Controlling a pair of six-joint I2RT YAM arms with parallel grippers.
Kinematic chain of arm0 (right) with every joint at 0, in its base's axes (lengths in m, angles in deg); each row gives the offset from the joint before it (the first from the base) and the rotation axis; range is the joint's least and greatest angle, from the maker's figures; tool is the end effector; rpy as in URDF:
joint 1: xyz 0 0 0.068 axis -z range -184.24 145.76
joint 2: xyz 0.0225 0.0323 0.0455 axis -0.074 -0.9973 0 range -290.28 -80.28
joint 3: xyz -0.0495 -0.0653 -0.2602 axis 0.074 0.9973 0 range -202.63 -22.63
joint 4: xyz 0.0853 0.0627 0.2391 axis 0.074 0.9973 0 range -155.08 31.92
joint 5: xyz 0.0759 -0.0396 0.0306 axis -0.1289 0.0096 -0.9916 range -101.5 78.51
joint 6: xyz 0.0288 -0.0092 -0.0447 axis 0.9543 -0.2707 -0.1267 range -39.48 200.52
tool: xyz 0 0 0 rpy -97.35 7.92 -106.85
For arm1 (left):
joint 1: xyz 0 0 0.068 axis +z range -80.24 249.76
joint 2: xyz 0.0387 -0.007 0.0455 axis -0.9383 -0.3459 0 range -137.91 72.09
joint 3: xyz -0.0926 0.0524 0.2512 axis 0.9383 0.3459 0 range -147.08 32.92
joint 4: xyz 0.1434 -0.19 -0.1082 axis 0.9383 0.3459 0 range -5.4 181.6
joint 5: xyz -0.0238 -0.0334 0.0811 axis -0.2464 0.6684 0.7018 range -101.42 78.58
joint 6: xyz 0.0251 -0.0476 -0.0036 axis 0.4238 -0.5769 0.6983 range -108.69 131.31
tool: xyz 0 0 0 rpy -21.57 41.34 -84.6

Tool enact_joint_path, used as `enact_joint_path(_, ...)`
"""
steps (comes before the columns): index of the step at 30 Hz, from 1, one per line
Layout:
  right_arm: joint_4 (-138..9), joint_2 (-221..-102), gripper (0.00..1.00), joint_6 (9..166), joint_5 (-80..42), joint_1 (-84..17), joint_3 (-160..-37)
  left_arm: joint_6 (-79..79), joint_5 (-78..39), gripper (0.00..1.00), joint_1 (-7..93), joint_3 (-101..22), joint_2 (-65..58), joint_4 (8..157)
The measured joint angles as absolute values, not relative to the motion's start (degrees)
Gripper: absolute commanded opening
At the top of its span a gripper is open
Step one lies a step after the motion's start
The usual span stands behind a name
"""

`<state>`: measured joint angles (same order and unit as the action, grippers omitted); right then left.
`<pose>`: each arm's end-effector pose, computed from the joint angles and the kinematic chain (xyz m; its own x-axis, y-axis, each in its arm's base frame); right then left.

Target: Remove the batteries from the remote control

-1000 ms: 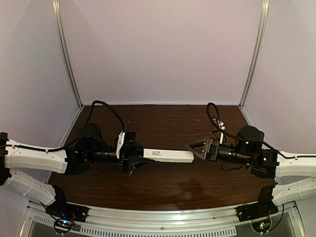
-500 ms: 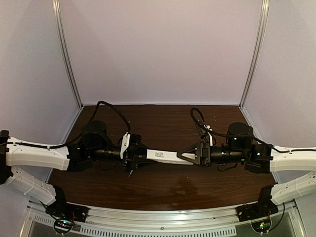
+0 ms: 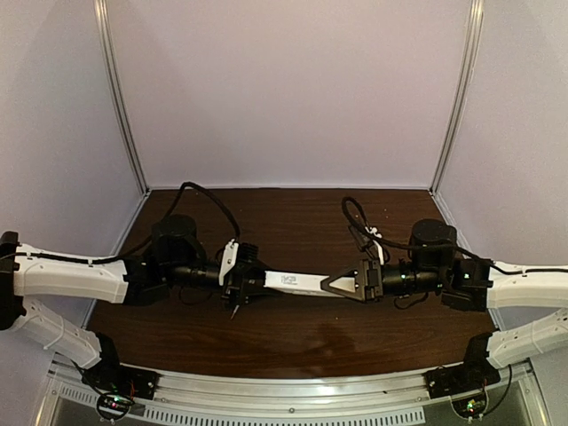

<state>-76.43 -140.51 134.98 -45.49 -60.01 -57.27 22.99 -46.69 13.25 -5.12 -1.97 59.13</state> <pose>0.1163 0.2065 0.2654 -0.8862 -0.1031 -0.4517 -0.4632 0.1761 0.8686 0.1387 -0.2467 0.2529 0.1023 0.1450 -0.9841 0.9940 -0.0533 0.0955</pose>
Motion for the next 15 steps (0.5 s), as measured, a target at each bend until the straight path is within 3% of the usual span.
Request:
enact_joint_path(10, -76.32, -140.45, 0.12, 134.59, -45.58, -60.01, -57.27, 23.67, -47.02, 0.00, 13.40, -5.12, -2.14, 59.50)
enact_joint_path(12, -76.43, -140.27, 0.15, 134.48, -45.56, -60.01, -57.22, 23.69, -47.04, 0.00, 13.43, -5.12, -2.12, 59.48)
enact_joint_path(15, -76.48, -139.48, 0.29, 134.32, -45.52, -60.03, -57.07, 23.67, -47.06, 0.00, 13.38, -5.12, -1.86, 59.28)
